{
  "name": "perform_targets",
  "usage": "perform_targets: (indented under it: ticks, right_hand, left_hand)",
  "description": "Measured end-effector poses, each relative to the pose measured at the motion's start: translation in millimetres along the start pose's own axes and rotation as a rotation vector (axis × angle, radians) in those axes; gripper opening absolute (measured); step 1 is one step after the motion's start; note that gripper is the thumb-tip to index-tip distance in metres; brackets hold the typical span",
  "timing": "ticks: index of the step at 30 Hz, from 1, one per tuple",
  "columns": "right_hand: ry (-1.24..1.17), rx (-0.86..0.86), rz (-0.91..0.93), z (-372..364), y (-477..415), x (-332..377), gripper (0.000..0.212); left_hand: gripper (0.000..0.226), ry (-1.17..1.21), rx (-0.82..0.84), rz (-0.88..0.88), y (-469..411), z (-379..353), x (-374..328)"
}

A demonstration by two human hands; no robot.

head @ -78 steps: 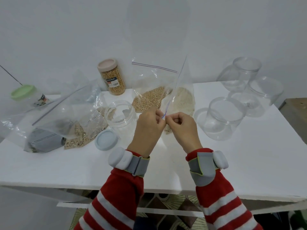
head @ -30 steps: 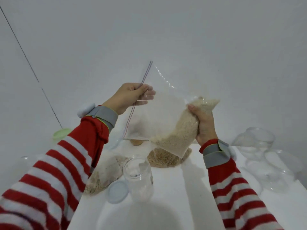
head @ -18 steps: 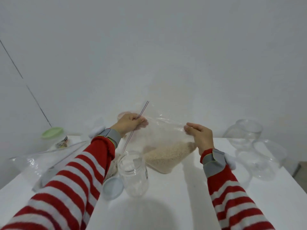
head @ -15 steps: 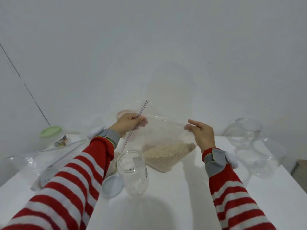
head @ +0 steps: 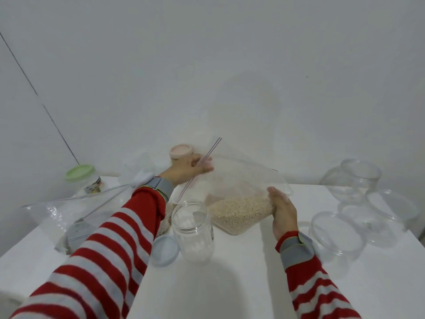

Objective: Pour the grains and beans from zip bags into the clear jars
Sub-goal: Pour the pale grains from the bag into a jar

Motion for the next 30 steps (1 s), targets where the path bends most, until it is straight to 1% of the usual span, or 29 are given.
perform_targets:
  ticks: [1, 2, 3, 4, 5, 6, 7, 9, 11, 13, 14, 16, 19, 21, 23, 26, 29, 30]
  right_hand:
    - [-0.019, 0.021, -0.006, -1, -4, -1, 0.034]
    - [-0.054, 0.053, -0.015, -3, -5, -2, 0.034]
    - [-0.096, 0.077, -0.036, -4, -6, -4, 0.039]
    - [-0.127, 0.094, -0.071, -5, -5, -9, 0.048]
    - [-0.137, 0.103, -0.109, -4, -5, -16, 0.053]
    - [-0.141, 0.105, -0.138, -4, -3, -23, 0.052]
    - [-0.139, 0.1, -0.158, -3, -2, -29, 0.046]
    - [-0.119, 0.069, -0.18, 0, -1, -37, 0.035]
    - [-0.065, 0.059, -0.161, -2, -2, -33, 0.032]
    - [0.026, 0.074, -0.114, -11, -1, -20, 0.031]
    - [0.063, 0.076, -0.079, -15, 0, -12, 0.026]
    - [0.137, 0.059, 0.02, -24, 1, 8, 0.013]
    - [0.17, 0.051, 0.168, -39, 1, 44, 0.006]
    - [0.16, 0.024, 0.266, -50, -2, 70, 0.011]
    - [0.124, 0.01, 0.371, -63, -4, 98, 0.017]
    - [0.1, 0.038, 0.534, -83, -10, 138, 0.012]
    - [0.109, 0.027, 0.612, -100, -12, 169, 0.01]
    - [0.149, 0.014, 0.634, -104, -11, 175, 0.01]
  left_hand:
    - [0.043, -0.129, 0.043, 0.036, 2, 1, 14]
    - [0.041, -0.251, 0.077, 0.063, 5, 2, 26]
    - [0.035, -0.316, 0.08, 0.09, 7, 2, 37]
    - [0.028, -0.309, 0.058, 0.105, 9, 2, 46]
    - [0.023, -0.254, 0.026, 0.119, 11, 1, 54]
    - [0.021, -0.2, 0.006, 0.123, 14, -1, 58]
    - [0.021, -0.168, 0.006, 0.126, 18, -3, 60]
    - [0.018, -0.168, 0.036, 0.119, 21, -10, 63]
    - [0.016, -0.187, 0.061, 0.096, 20, -16, 63]
    - [0.017, -0.212, 0.085, 0.069, 19, -17, 58]
    - [0.018, -0.236, 0.08, 0.056, 18, -13, 55]
    - [0.017, -0.278, 0.033, 0.022, 15, 0, 44]
    - [0.005, -0.295, -0.066, -0.056, 17, 24, 21]
    - [0.002, -0.236, -0.104, -0.096, 21, 38, 7]
    - [0.008, -0.176, -0.119, -0.133, 29, 49, -8]
    - [0.015, -0.107, -0.138, -0.201, 41, 59, -33]
    - [0.012, -0.01, -0.152, -0.221, 51, 62, -48]
    - [0.013, 0.03, -0.154, -0.218, 54, 62, -50]
Point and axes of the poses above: each hand's wrist, its own y-axis away from the middle knuckle, its own z-axis out of the back of the hand, x = y × z, the point moved 3 cm from there along -y, towards the middle knuckle, and after that the axes turned 4 degrees about -z, right-handed, at the moved point
